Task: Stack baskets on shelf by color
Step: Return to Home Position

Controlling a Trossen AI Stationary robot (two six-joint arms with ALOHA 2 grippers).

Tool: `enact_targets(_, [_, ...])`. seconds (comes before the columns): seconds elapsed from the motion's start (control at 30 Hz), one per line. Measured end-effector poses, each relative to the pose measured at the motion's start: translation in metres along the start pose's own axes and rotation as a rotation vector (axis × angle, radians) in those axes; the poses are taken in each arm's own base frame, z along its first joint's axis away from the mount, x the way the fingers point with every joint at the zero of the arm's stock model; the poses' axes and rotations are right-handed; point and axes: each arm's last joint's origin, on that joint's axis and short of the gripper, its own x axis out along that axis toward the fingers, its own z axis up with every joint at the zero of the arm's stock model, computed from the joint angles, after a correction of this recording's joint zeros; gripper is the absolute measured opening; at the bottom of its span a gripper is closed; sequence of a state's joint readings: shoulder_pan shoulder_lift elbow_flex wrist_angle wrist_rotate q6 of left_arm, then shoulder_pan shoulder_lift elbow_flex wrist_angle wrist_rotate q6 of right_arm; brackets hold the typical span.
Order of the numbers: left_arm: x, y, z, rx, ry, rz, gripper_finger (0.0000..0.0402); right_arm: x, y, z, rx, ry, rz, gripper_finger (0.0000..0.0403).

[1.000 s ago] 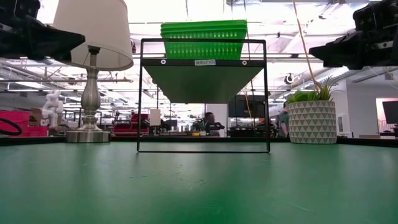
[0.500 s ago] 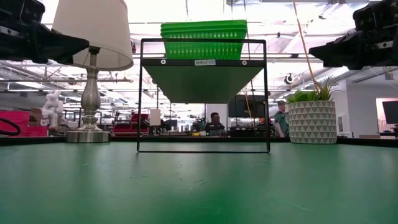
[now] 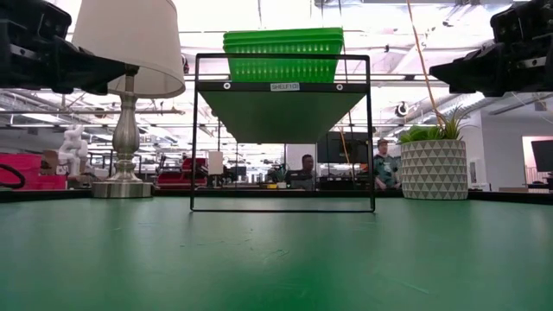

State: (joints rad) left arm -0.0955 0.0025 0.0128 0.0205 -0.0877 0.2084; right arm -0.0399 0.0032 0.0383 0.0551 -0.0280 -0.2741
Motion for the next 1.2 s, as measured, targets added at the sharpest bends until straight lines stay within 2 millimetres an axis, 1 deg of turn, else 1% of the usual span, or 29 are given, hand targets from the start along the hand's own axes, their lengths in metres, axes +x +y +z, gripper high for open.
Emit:
enact_targets(0.27, [0.0004, 0.0043, -0.0025, 0.006, 0.015, 0.0, 0.003, 0.0, 0.0, 0.0, 0.0, 0.0, 0.0, 0.0])
enact_targets(1.2, [0.0014, 0.0042, -0.0038, -0.001, 0.028, 0.002, 0.0031, 0.0, 0.0, 0.0, 0.0, 0.0, 0.0, 0.0])
